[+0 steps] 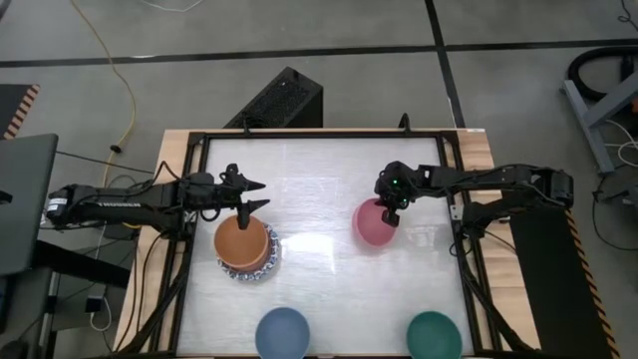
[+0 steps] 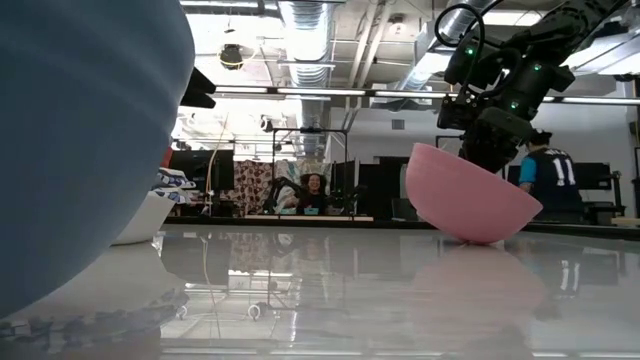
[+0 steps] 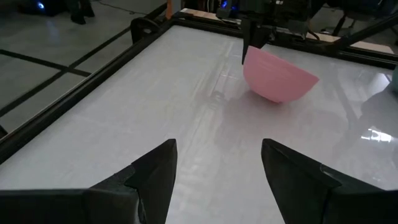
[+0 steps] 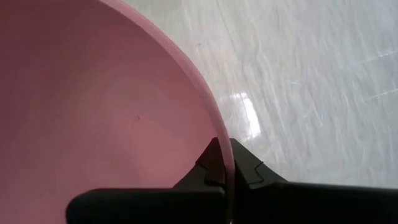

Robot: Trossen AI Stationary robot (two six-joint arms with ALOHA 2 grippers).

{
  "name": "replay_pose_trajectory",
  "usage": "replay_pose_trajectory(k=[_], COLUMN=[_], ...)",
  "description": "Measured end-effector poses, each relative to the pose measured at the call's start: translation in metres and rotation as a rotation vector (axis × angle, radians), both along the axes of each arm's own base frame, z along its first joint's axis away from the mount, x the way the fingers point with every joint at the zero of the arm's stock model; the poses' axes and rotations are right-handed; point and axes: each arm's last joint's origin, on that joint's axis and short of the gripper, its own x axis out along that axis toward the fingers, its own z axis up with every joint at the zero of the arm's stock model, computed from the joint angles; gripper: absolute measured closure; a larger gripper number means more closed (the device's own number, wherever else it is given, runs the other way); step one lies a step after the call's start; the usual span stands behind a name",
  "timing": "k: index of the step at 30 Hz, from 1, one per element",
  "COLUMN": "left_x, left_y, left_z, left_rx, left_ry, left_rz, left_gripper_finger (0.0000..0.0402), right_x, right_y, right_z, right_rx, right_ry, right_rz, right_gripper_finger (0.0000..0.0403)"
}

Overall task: Nest bowls inside each other
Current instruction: Stack the pink bowl into the light orange bowl

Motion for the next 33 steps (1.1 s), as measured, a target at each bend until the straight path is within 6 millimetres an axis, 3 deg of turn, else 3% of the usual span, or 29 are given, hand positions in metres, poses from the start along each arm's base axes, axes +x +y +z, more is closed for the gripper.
replay_pose_trajectory(k=[22,33], left_x=[0.0003,0.0018], left_y=[-0.0009,-0.0025], left_z=[-0.0001,0.0042], left_rx=[-0.008,-0.058], left_ry=[0.0,-0.059], left_rz=[-0.032,-0.078], left_gripper_finger=[0.0178,0.0178], right_x=[0.0002,0.0082], right_y=[0.0007,0.0076], right_z=[0.0001,0.0048], right_rx=[0.018,0.049], right_ry=[-0.006,-0.088], right_rz=[0.015,0.021], right_gripper_finger=[0.0391,0.0391])
